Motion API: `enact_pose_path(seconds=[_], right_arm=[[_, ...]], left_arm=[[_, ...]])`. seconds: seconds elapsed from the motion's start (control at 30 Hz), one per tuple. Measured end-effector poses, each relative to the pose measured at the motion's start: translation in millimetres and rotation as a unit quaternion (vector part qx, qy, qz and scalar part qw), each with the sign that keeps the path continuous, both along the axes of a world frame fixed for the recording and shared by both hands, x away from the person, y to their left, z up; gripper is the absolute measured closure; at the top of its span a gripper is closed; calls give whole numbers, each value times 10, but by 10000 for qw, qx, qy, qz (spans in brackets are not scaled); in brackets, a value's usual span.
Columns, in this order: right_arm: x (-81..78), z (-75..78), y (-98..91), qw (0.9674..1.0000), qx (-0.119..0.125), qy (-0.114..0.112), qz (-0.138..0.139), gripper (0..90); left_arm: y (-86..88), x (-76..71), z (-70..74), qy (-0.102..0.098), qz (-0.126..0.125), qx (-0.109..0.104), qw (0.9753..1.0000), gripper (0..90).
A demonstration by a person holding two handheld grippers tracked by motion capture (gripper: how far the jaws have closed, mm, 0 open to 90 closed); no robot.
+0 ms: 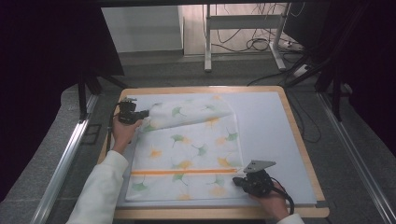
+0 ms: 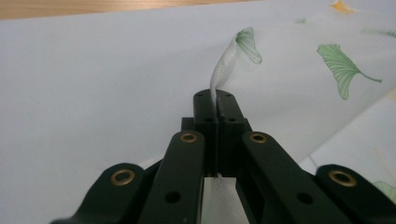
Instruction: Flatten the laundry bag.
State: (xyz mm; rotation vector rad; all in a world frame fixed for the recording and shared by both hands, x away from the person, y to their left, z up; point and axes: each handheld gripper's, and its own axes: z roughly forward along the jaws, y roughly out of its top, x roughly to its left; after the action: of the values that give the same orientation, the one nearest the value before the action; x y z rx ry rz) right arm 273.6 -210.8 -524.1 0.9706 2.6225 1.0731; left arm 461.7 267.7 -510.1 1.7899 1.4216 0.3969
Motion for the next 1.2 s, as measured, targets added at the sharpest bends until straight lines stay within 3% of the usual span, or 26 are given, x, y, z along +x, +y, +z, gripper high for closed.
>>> enact_pose_path(seconds=[0.13, 0.2, 0.27, 0.37, 0.4, 0.43, 0.5, 0.57, 0.73, 0.77, 0.97, 1.1, 1.2], right_arm=[[0, -1, 0, 10000, 4, 4, -4, 890], [1, -1, -1, 10000, 9, 9, -5, 890], [1, -1, 0, 10000, 6, 6, -5, 890], [1, -1, -2, 10000, 13, 11, -3, 890], [2, -1, -2, 10000, 13, 11, 0, 890], [3, -2, -2, 10000, 11, 10, 2, 890], [4, -1, -2, 10000, 15, 22, 3, 890], [5, -1, -2, 10000, 13, 23, 6, 890], [4, -2, -1, 10000, 10, 16, 0, 890], [3, -2, 0, 10000, 12, 13, -8, 890], [3, -2, 1, 10000, 9, 15, -10, 890], [4, -2, 0, 10000, 13, 16, -6, 890], [7, -4, -5, 10000, 31, 25, -2, 890]], left_arm=[[23, 21, 9, 47, -92, 18, 9999, 860], [26, 21, 34, -35, -150, 51, 9999, 733], [44, 4, 73, -166, -88, 52, 9998, 597], [94, -49, 187, -517, -10, 32, 9987, 437], [94, -49, 187, -517, -10, 32, 9987, 416], [130, -92, 295, -709, -20, 17, 9975, 390], [153, -152, 392, -895, -7, -57, 9960, 360], [155, -204, 468, -937, -100, -80, 9955, 341], [93, -312, 528, -974, -330, -83, 9947, 390], [48, -347, 508, -880, -500, -61, 9948, 502], [-86, -357, 292, -427, -976, -41, 9943, 799], [-164, -320, 140, -236, -1035, -13, 9944, 882], [-244, -267, 17, -109, -1031, 125, 9945, 895]])
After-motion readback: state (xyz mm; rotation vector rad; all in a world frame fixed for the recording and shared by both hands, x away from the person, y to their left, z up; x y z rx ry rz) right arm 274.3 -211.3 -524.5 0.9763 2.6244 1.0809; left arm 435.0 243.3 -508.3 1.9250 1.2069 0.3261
